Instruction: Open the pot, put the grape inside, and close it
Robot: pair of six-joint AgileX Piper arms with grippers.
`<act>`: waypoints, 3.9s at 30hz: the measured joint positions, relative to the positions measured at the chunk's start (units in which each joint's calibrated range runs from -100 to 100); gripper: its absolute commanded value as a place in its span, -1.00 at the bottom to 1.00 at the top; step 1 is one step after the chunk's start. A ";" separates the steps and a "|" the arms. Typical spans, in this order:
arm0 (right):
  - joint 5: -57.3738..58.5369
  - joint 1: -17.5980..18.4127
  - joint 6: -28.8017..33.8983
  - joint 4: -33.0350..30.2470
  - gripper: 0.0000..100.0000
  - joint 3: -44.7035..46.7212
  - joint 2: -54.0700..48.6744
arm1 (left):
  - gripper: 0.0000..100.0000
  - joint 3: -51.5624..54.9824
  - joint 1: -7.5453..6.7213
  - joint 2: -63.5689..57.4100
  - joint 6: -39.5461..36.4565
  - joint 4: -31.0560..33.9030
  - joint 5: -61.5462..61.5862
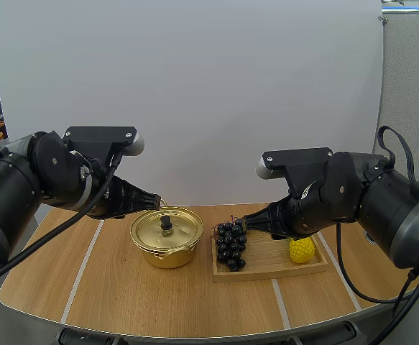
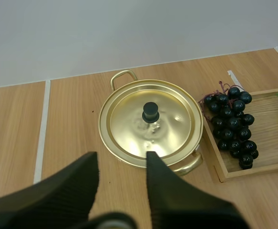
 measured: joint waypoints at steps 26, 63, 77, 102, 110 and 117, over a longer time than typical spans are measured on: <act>-0.93 0.00 -0.29 -0.11 1.00 0.00 0.10 | 1.00 -10.45 0.00 27.83 28.84 -10.36 -0.82; -0.93 0.00 -0.29 -0.11 1.00 0.00 0.10 | 1.00 -26.08 -2.91 60.05 31.54 -10.58 -1.29; -0.93 0.00 -0.29 -0.11 1.00 0.00 0.10 | -1.00 -26.47 -2.91 59.97 30.42 -8.63 1.08; -1.09 0.00 -0.29 -0.11 1.00 0.00 0.10 | -1.00 -47.37 -2.91 38.34 23.78 -5.88 16.00; -1.09 0.00 -0.29 3.83 1.00 0.00 0.10 | -1.00 -62.43 -2.91 30.77 20.40 -2.83 16.70; -1.09 0.00 -0.29 6.62 1.00 0.00 0.10 | -1.00 -70.02 -2.91 29.17 19.18 -1.37 16.70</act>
